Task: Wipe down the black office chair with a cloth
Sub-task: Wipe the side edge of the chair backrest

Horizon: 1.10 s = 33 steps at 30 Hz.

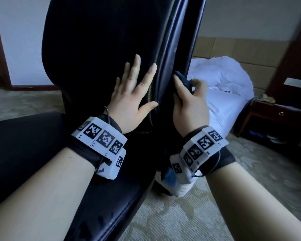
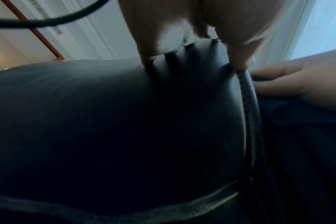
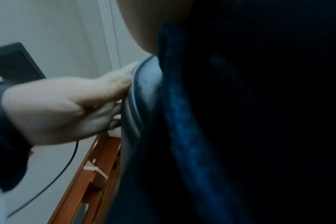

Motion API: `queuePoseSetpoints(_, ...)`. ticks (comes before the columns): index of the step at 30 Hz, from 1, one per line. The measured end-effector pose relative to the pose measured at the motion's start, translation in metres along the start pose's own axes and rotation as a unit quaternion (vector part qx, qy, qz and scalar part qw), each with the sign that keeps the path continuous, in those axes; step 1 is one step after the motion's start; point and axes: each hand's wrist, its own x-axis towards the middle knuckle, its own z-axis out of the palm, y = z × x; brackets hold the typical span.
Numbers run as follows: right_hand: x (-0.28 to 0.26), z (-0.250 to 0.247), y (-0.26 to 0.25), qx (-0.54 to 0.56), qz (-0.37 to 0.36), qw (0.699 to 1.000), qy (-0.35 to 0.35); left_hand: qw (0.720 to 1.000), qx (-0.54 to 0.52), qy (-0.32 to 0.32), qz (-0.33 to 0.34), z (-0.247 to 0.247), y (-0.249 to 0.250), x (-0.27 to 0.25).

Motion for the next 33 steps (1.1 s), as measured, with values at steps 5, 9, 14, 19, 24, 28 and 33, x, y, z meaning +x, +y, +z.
queuePoseSetpoints(5,-0.059,0.011,0.011,-0.018,0.014,0.997,-0.073,1.000,-0.014,-0.010,-0.013,-0.002,0.005,0.000)
queuePoseSetpoints(9,-0.068,0.007,0.023,0.011,0.008,0.996,-0.086,1.000,-0.017,-0.008,-0.013,-0.004,0.005,0.002)
queuePoseSetpoints(14,0.001,-0.017,0.010,0.028,-0.054,0.998,0.031,1.000,-0.026,-0.005,-0.001,-0.004,0.004,0.001)
queuePoseSetpoints(19,0.082,-0.033,-0.012,-0.029,-0.047,0.998,0.042,0.999,-0.033,-0.001,0.028,-0.004,0.000,-0.003)
queuePoseSetpoints(24,0.049,-0.014,-0.023,-0.030,-0.050,0.998,0.024,0.999,-0.035,0.007,0.032,-0.003,-0.002,-0.004)
queuePoseSetpoints(28,-0.003,-0.014,0.000,-0.007,-0.056,0.997,-0.053,0.999,-0.020,0.013,0.026,-0.002,0.000,-0.003)
queuePoseSetpoints(33,-0.020,-0.018,0.025,0.071,-0.022,0.997,-0.039,1.000,0.011,0.011,0.011,-0.003,0.006,-0.003)
